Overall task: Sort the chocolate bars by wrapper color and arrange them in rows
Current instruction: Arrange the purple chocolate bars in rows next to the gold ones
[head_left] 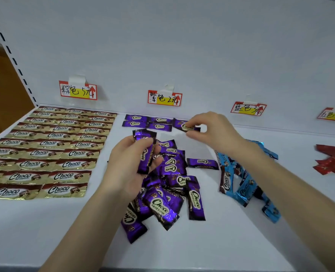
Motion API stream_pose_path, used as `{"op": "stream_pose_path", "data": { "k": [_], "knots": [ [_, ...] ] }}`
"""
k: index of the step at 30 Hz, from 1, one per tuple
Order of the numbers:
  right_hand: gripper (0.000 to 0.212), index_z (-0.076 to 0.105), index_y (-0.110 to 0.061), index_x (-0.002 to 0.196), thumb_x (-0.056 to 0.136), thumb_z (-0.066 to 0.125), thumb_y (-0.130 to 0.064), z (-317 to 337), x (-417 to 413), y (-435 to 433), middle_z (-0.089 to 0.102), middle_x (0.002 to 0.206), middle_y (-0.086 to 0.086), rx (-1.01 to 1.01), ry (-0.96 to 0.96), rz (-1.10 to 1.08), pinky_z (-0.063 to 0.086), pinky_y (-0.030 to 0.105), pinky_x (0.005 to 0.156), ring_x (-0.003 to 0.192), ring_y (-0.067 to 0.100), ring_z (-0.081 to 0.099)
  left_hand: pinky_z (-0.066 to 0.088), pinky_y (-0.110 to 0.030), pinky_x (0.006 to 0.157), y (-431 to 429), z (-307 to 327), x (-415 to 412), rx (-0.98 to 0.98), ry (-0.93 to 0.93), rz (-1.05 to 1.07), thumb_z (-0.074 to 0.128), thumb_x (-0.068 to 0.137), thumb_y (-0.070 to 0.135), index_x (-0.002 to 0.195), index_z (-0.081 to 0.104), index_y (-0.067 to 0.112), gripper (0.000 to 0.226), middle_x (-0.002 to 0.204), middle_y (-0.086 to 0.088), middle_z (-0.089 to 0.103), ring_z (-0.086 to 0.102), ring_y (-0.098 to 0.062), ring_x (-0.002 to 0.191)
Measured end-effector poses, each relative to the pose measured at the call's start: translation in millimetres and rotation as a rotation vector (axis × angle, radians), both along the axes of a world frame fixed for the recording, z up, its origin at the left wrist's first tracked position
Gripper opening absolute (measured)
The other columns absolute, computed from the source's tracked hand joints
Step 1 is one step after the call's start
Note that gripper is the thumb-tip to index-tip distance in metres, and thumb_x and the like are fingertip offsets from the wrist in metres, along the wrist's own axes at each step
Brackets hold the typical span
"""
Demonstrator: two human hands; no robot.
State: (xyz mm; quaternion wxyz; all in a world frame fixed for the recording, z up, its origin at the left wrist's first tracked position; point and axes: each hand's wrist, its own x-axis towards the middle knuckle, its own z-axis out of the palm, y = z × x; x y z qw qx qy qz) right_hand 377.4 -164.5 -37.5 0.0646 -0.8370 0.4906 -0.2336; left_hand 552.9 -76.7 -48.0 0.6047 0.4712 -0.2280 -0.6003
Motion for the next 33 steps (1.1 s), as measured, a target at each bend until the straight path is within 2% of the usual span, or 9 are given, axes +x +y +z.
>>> {"op": "stream_pose_path", "data": {
  "k": [5,10,15,20,22,24,27,33],
  "knots": [
    [0.02,0.067,-0.01,0.105,0.087,0.062,-0.016,-16,-8,-48,0.066,0.107,0.007,0.157,0.191,-0.031,0.043,0.034,0.085,0.099,0.023,0.057,0.057,-0.024,0.057,-4,-5,5,-0.022,0.065,0.021,0.045,0.089,-0.011,0.087,0.062,0.004,0.022,0.082,-0.011,0.068,0.069,-0.012,0.068],
    [0.022,0.066,-0.013,0.109,0.089,0.059,-0.019,-27,-4,-62,0.064,0.112,0.006,0.154,0.328,-0.023,0.045,0.035,0.086,0.102,0.023,0.056,0.056,-0.022,0.056,-6,-7,8,-0.048,0.092,0.041,0.049,0.091,-0.005,0.085,0.061,0.002,0.016,0.069,-0.008,0.07,0.07,-0.012,0.065],
    [0.023,0.067,-0.012,0.11,0.09,0.057,-0.019,-31,-3,-67,0.062,0.114,0.007,0.134,0.307,-0.011,0.04,0.031,0.083,0.104,0.023,0.054,0.052,-0.019,0.05,-6,-8,10,-0.037,0.065,0.027,0.053,0.091,0.003,0.088,0.062,0.003,0.009,0.073,-0.008,0.068,0.068,-0.009,0.063],
    [0.02,0.068,-0.01,0.106,0.089,0.057,-0.016,-33,-1,-71,0.065,0.109,0.008,0.137,0.295,-0.025,0.046,0.036,0.084,0.098,0.024,0.056,0.047,-0.017,0.043,-5,-9,11,-0.006,0.025,0.007,0.058,0.089,0.012,0.097,0.06,0.005,0.011,0.081,-0.007,0.064,0.063,-0.006,0.055],
    [0.019,0.068,-0.011,0.104,0.089,0.058,-0.016,-34,-1,-72,0.065,0.108,0.008,0.143,0.283,-0.037,0.046,0.036,0.084,0.098,0.024,0.057,0.046,-0.017,0.043,-6,-10,12,0.01,0.019,0.01,0.058,0.089,0.012,0.096,0.059,0.006,0.009,0.083,-0.008,0.063,0.061,-0.006,0.053],
    [0.019,0.068,-0.011,0.104,0.088,0.058,-0.016,-34,0,-73,0.065,0.107,0.008,0.147,0.273,-0.046,0.046,0.036,0.084,0.098,0.024,0.057,0.047,-0.018,0.043,-6,-10,12,0.019,0.027,0.003,0.058,0.09,0.011,0.088,0.058,0.008,0.003,0.081,-0.008,0.063,0.06,-0.007,0.054],
    [0.018,0.069,-0.01,0.103,0.088,0.059,-0.015,-34,1,-73,0.066,0.106,0.008,0.15,0.267,-0.047,0.047,0.036,0.084,0.097,0.024,0.057,0.051,-0.022,0.046,-6,-9,12,0.005,0.05,-0.002,0.052,0.09,0.002,0.081,0.056,0.008,0.012,0.077,-0.009,0.063,0.063,-0.011,0.057],
    [0.02,0.067,-0.009,0.106,0.089,0.059,-0.015,-32,1,-70,0.065,0.108,0.008,0.163,0.232,-0.058,0.046,0.034,0.084,0.099,0.024,0.058,0.055,-0.023,0.052,-4,-8,11,-0.034,0.044,0.016,0.053,0.088,-0.007,0.087,0.058,0.005,0.013,0.078,-0.01,0.067,0.069,-0.011,0.062]
  ]
}}
